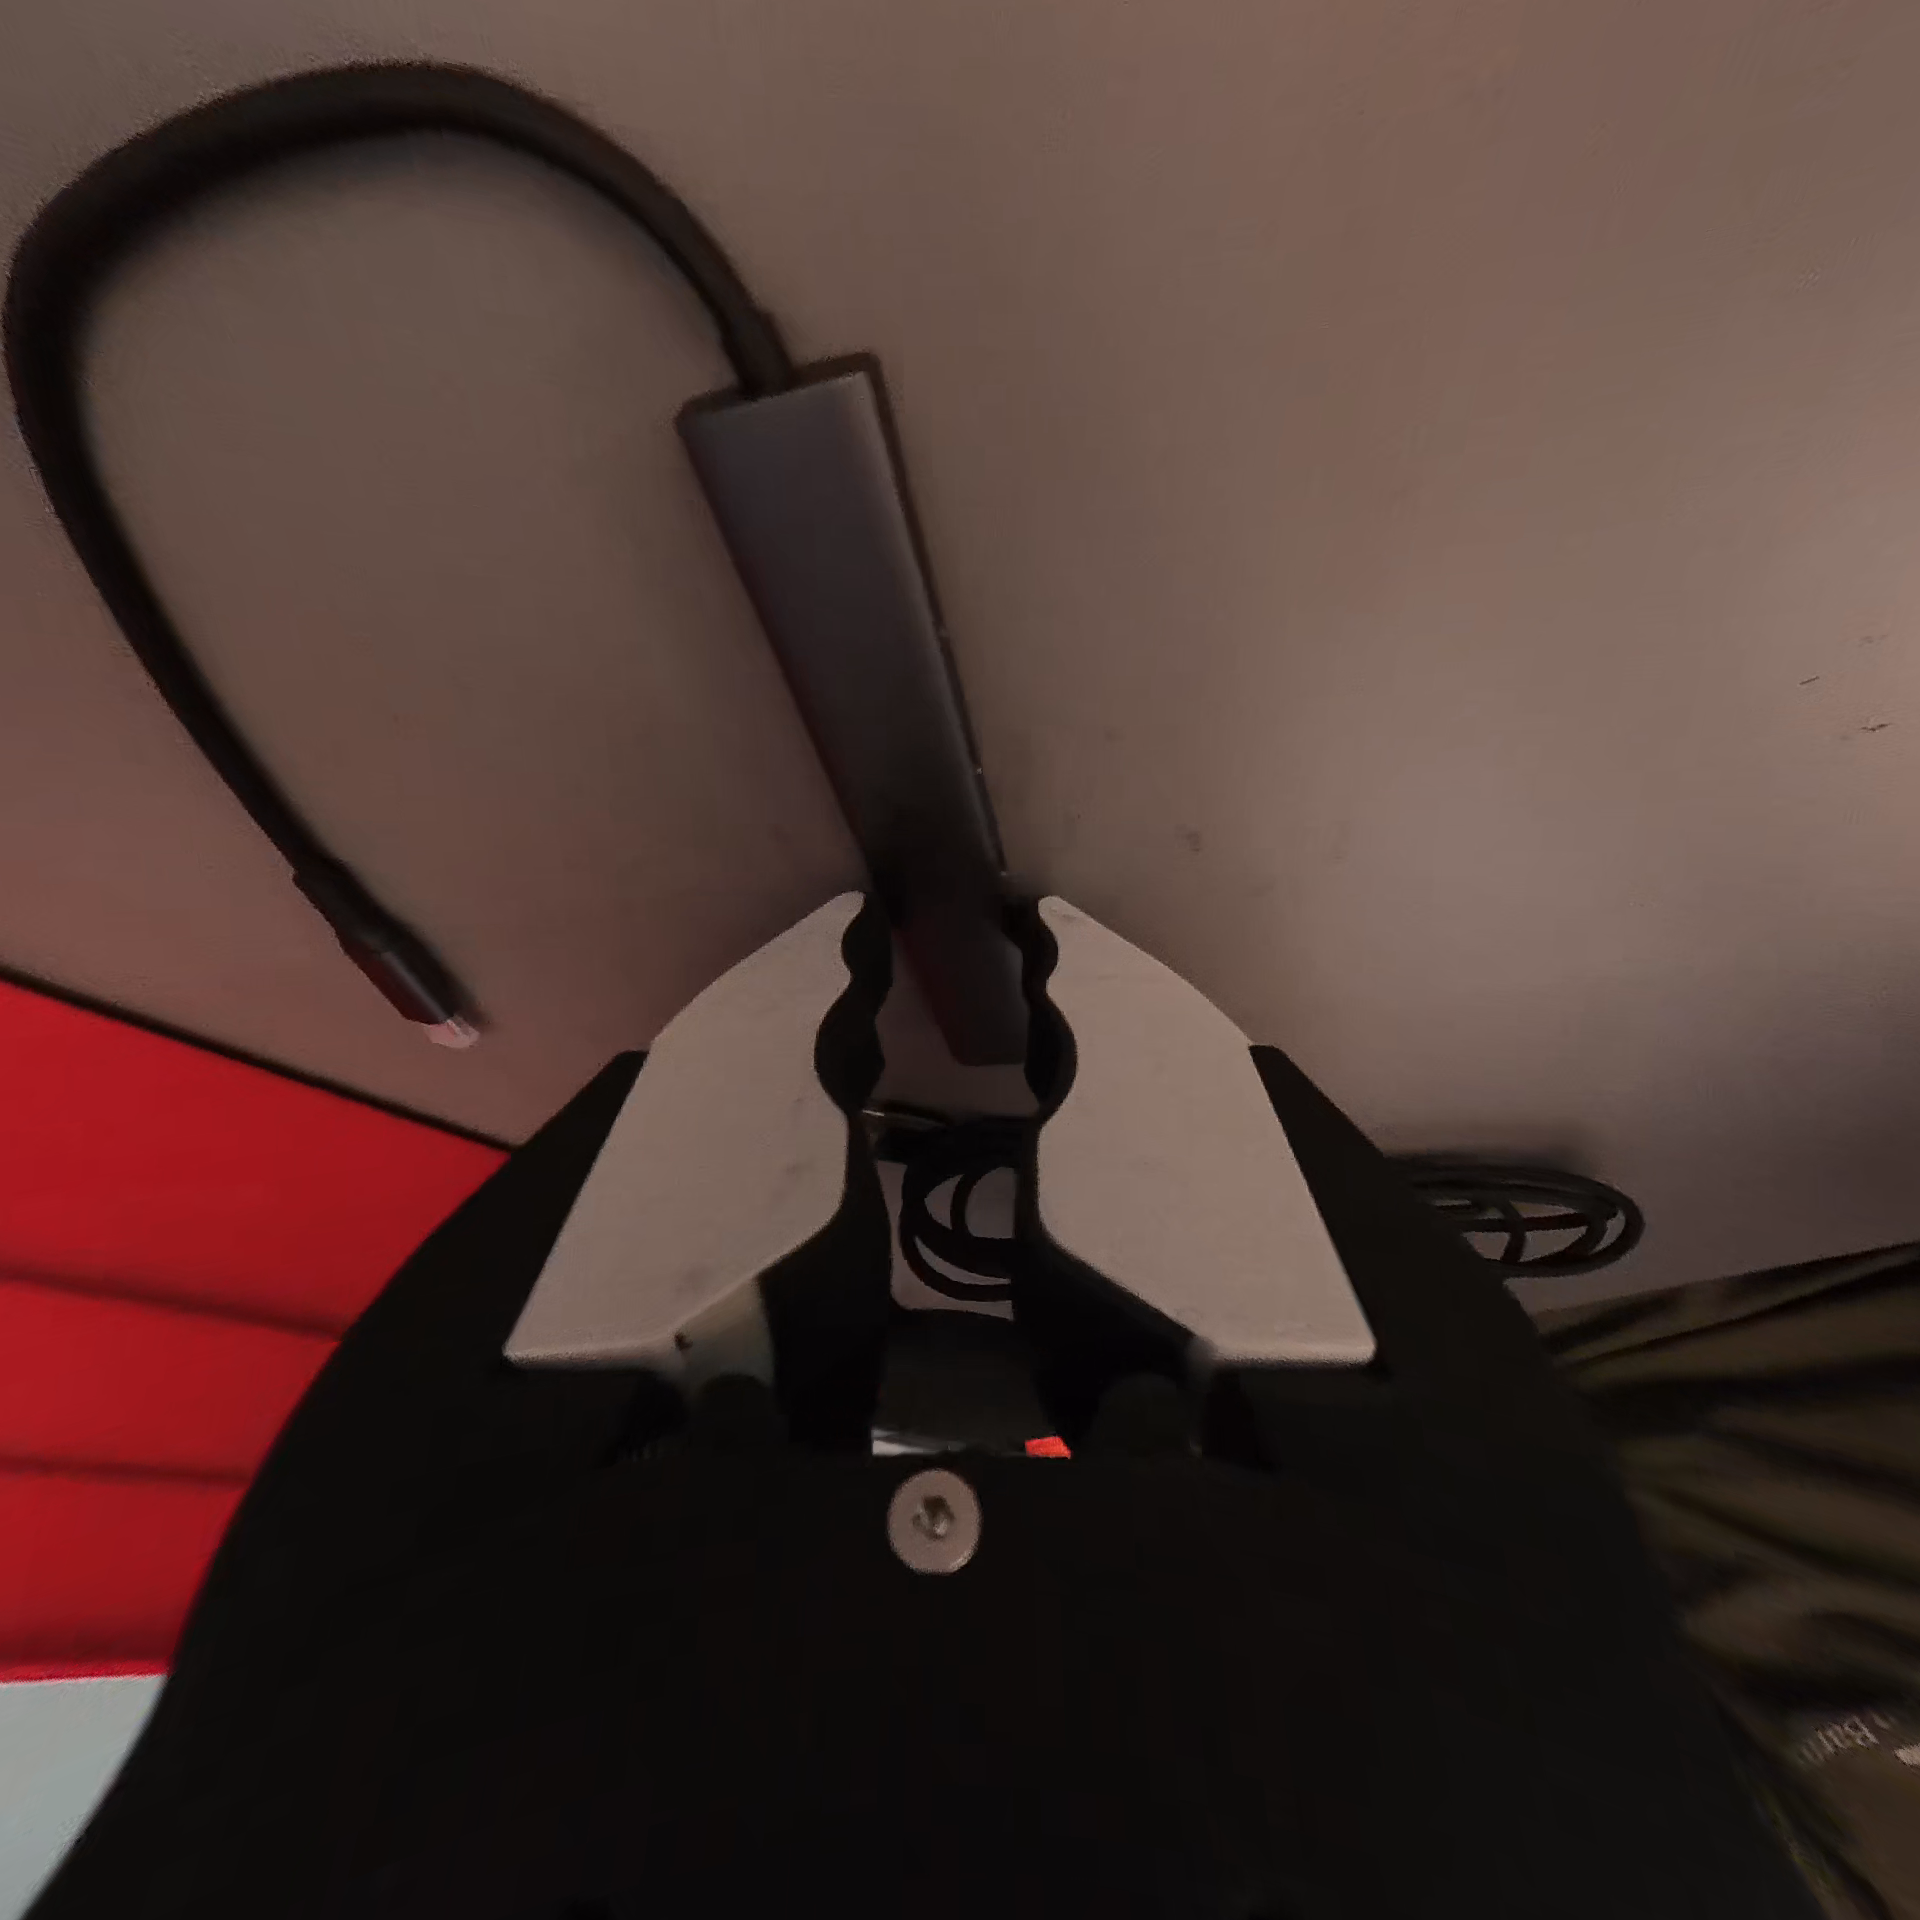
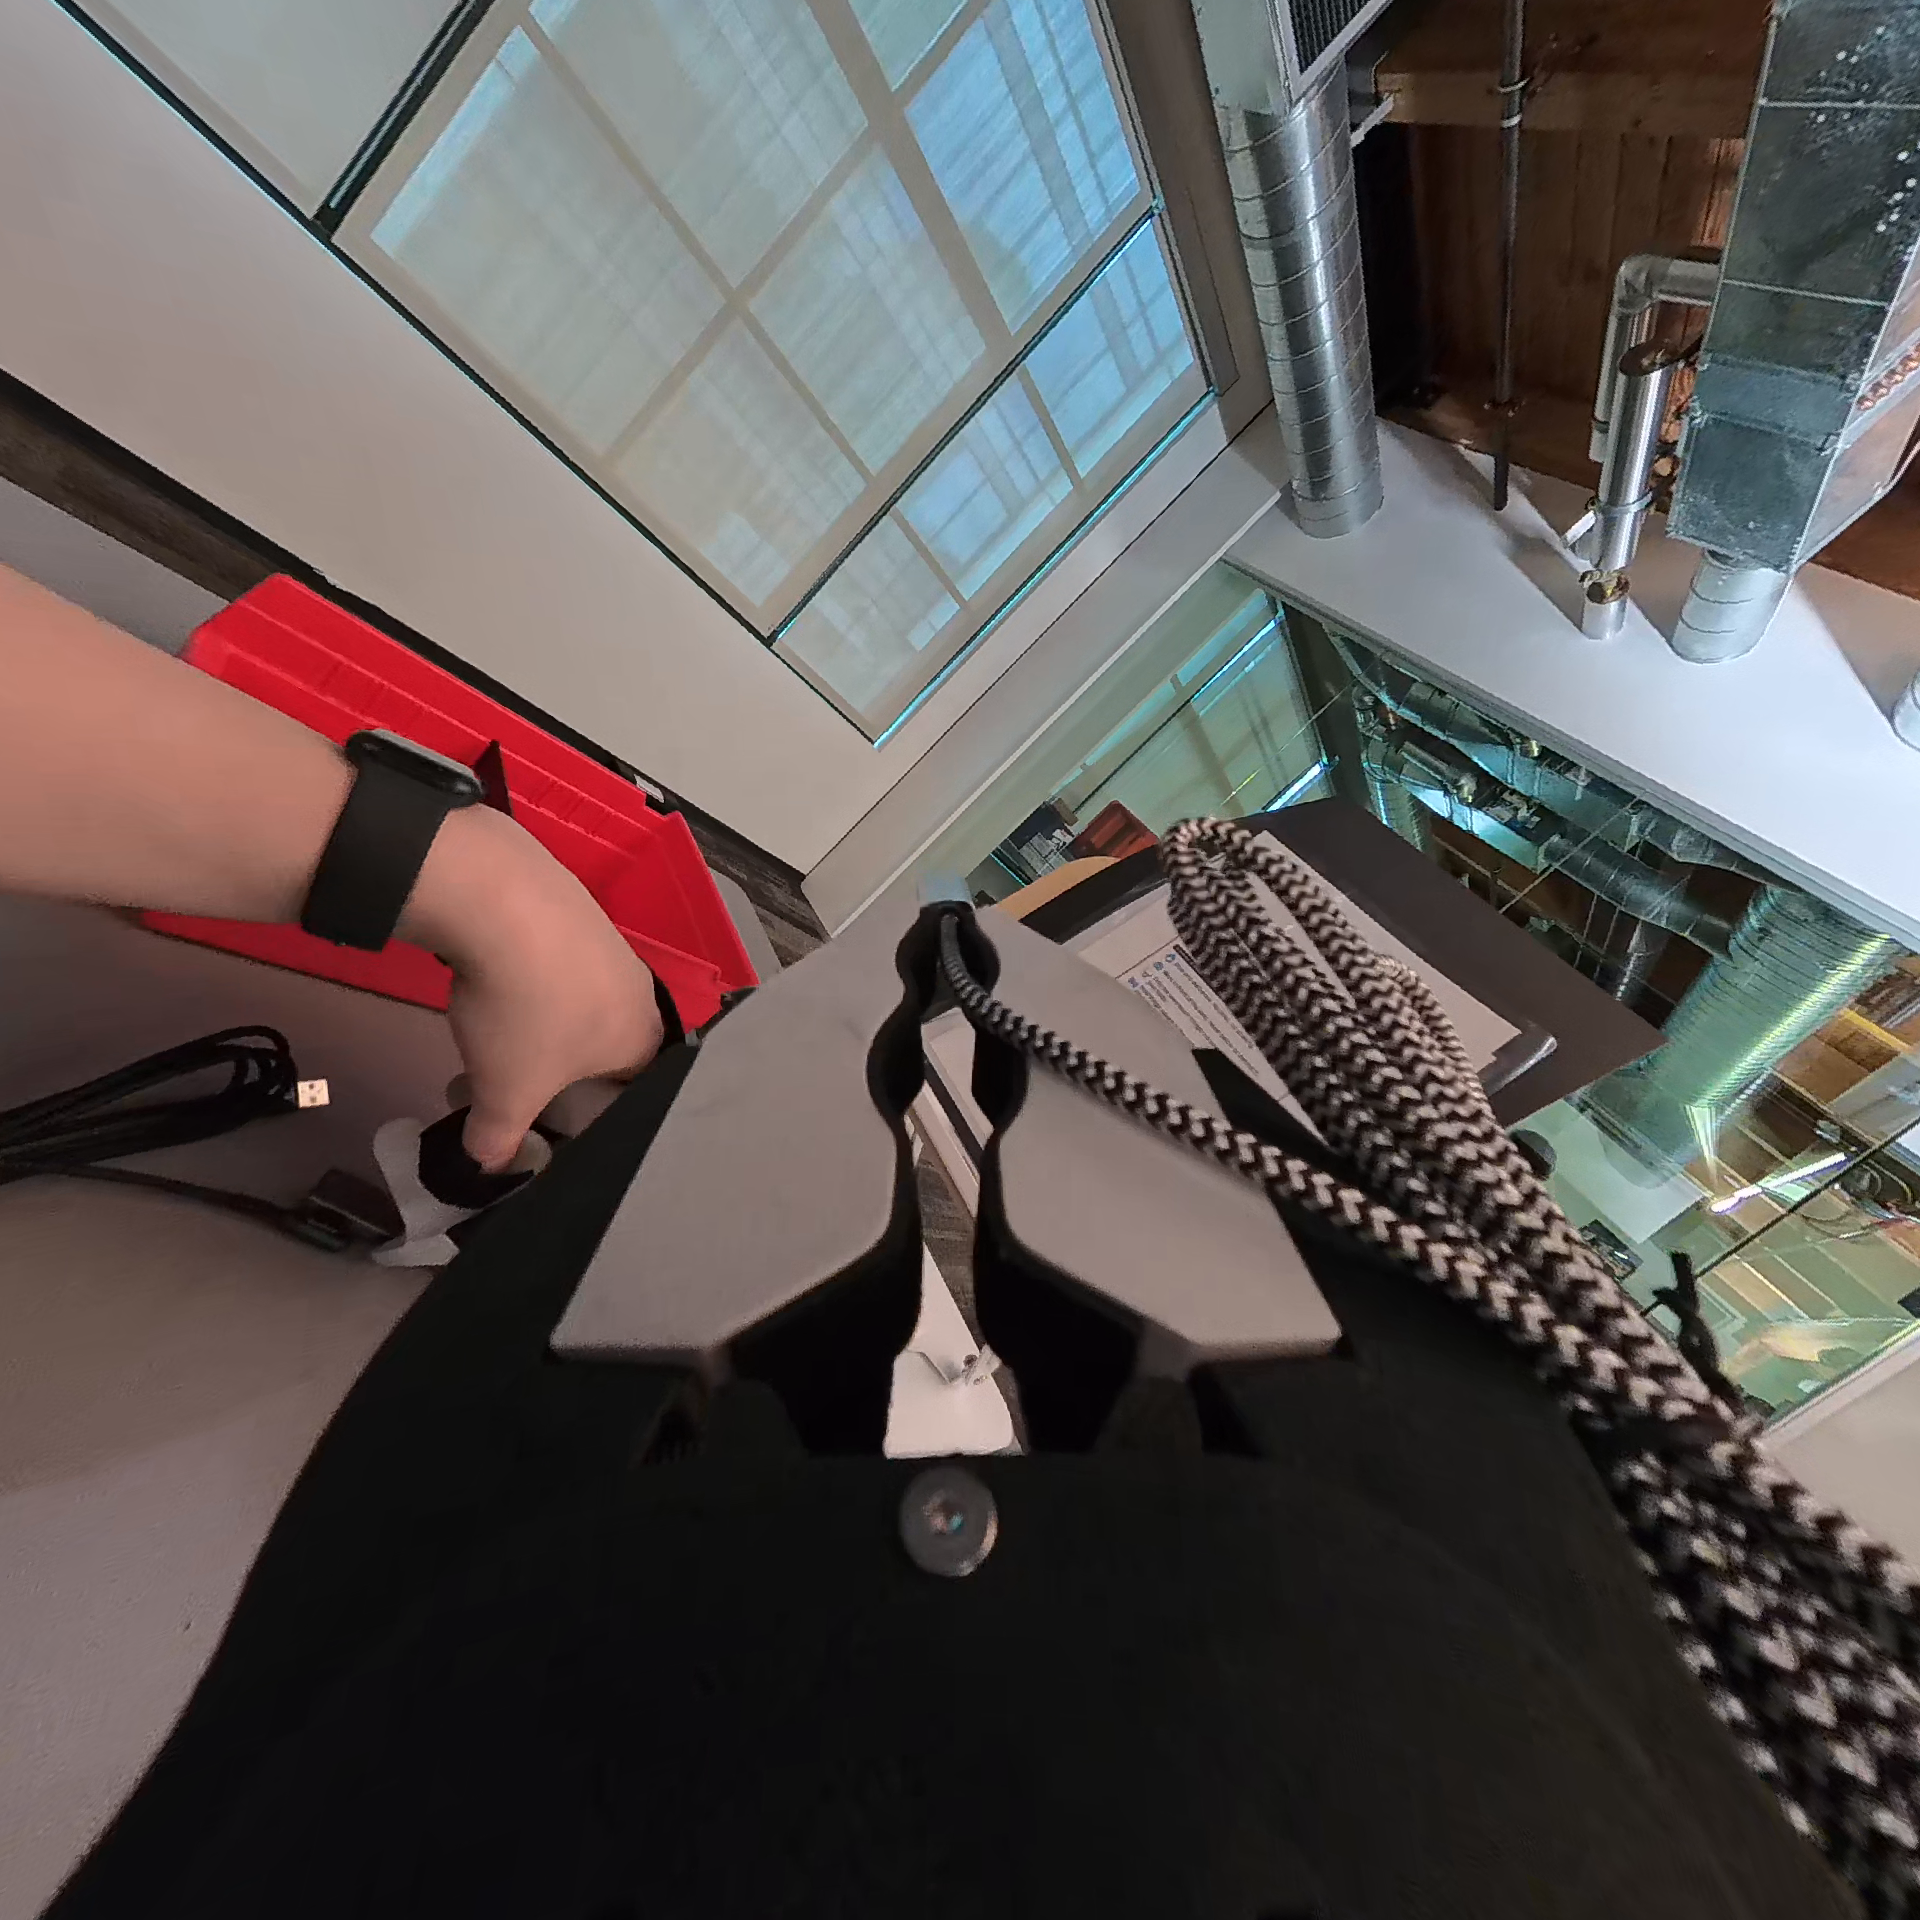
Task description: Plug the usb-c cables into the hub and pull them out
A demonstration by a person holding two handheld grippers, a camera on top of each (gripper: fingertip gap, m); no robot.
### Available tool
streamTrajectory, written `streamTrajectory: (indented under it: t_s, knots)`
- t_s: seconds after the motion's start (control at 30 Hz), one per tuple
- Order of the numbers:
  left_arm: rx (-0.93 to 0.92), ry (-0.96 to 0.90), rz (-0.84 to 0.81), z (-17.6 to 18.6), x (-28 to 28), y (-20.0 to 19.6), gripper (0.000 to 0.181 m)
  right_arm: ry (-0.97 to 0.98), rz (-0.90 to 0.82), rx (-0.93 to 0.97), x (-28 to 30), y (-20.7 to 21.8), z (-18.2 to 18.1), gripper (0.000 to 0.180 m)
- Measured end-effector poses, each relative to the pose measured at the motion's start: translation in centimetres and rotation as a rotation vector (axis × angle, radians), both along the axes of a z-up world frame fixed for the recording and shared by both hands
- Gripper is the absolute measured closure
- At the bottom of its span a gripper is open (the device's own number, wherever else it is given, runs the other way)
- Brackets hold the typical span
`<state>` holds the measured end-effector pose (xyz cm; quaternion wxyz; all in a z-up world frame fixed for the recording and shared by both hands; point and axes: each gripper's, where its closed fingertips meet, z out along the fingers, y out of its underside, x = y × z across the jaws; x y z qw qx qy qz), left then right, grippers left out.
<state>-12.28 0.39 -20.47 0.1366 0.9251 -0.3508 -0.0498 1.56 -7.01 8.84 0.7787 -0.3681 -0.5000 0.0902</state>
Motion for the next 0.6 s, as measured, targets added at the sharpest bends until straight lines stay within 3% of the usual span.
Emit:
streamTrajectory:
  t_s: [0.03,0.27,0.47,0.6]
  knots:
    - [0.005,-0.022,0.012,0.0,0.0,0.0,0.157,0.001,-0.001,0.001,0.1,0.0,0.1,0.176]
    - [0.174,-0.398,0.030,1.8,1.8,-0.1,0.158,0.021,-0.009,-0.029,0.7,0.5,0.2,0.176]
    - [0.439,-0.812,-0.005,7.6,3.7,-0.5,0.159,0.129,-0.132,-0.215,0.1,4.1,-1.1,0.176]
    - [0.629,-0.932,-0.108,11.2,4.3,-0.4,0.159,0.116,-0.257,-0.360,-1.7,6.5,-4.2,0.176]
